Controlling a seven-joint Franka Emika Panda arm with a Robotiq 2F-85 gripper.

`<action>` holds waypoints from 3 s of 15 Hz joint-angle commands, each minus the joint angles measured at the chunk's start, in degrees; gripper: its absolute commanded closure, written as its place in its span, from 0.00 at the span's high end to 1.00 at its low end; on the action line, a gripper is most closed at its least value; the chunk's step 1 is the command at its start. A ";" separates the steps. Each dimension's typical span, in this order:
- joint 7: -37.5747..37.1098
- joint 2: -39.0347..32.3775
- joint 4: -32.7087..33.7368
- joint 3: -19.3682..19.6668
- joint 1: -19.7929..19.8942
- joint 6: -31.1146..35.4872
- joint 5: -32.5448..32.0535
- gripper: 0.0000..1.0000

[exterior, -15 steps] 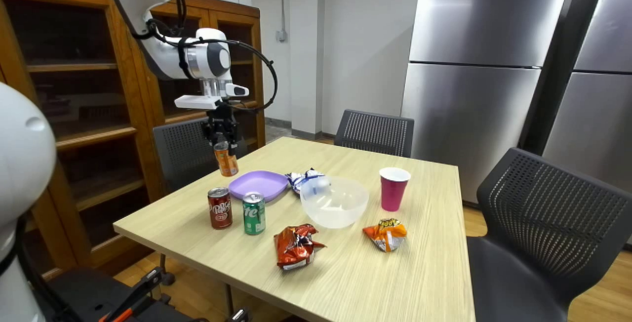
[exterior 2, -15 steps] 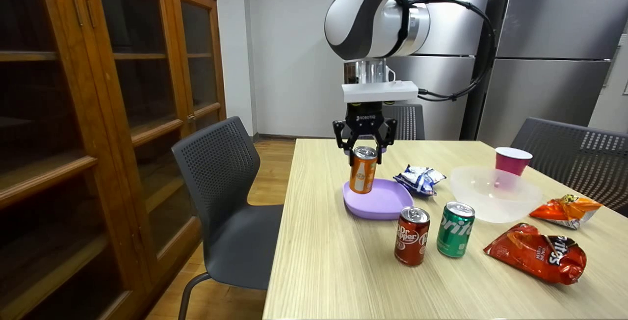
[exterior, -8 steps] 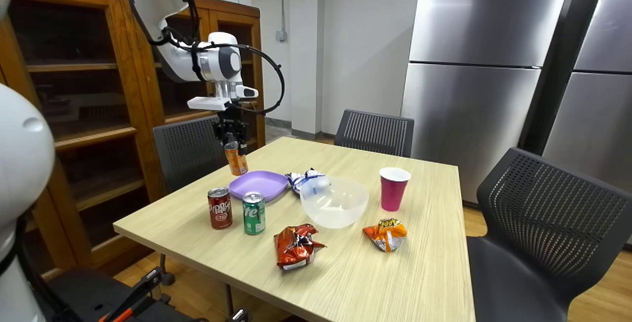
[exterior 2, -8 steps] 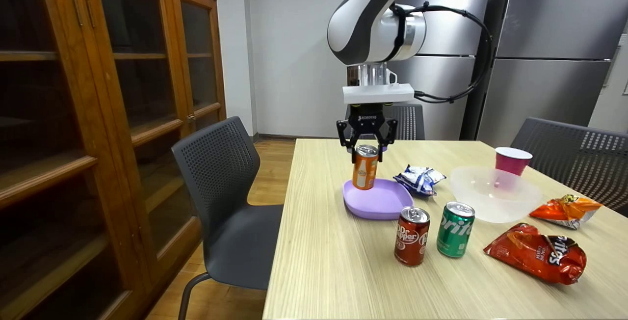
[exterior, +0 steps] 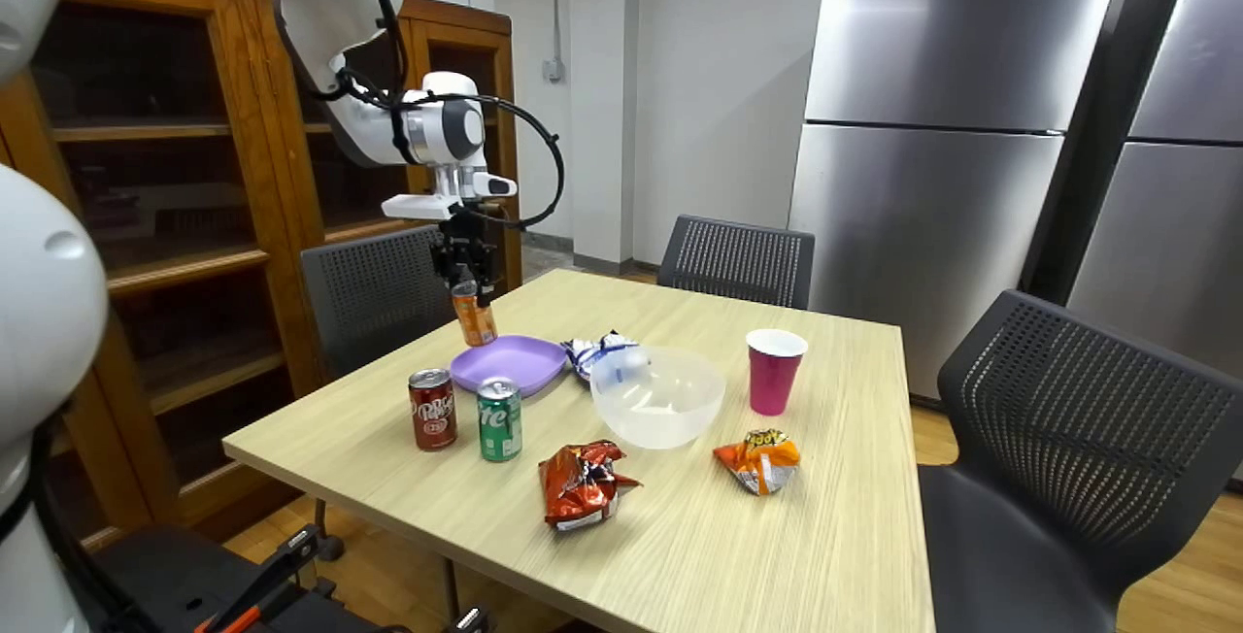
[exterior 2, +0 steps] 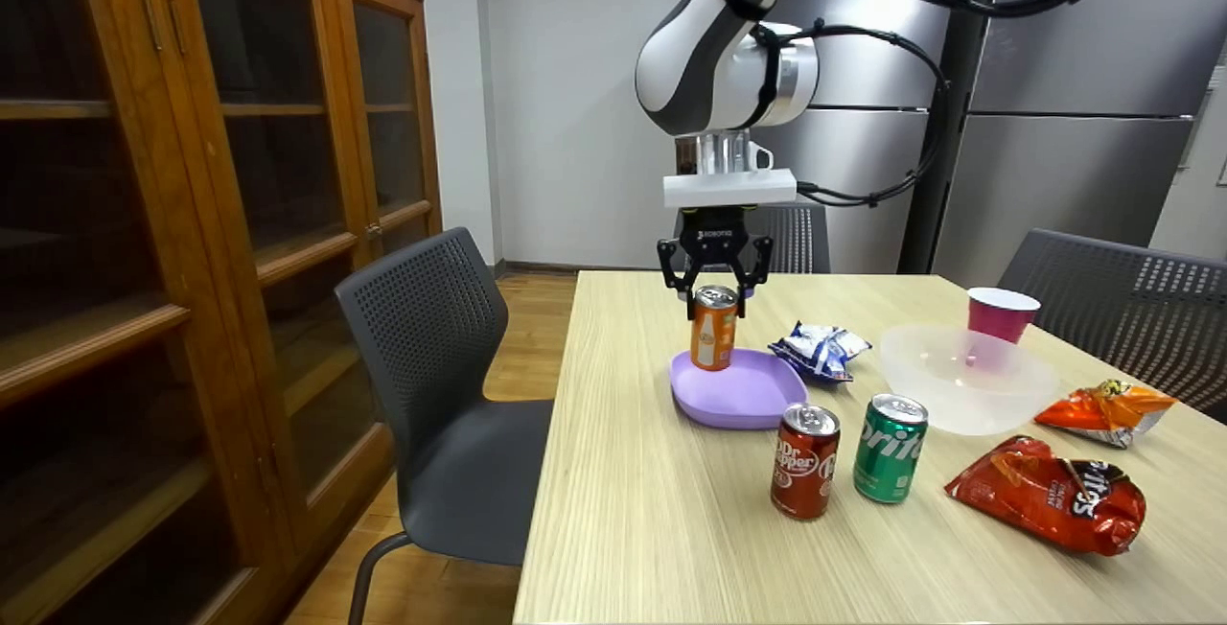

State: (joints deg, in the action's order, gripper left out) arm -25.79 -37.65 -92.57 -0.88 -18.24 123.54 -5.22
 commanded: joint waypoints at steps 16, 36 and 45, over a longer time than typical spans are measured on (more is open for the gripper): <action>-4.46 -8.12 7.76 0.71 0.23 -2.92 4.38 0.39; -6.36 -0.14 0.69 0.91 -1.89 0.37 3.33 1.00; -5.24 2.96 -1.15 0.12 -2.17 -0.51 1.99 1.00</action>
State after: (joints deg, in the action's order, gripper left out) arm -30.74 -34.64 -93.88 -0.06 -20.97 123.19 -2.78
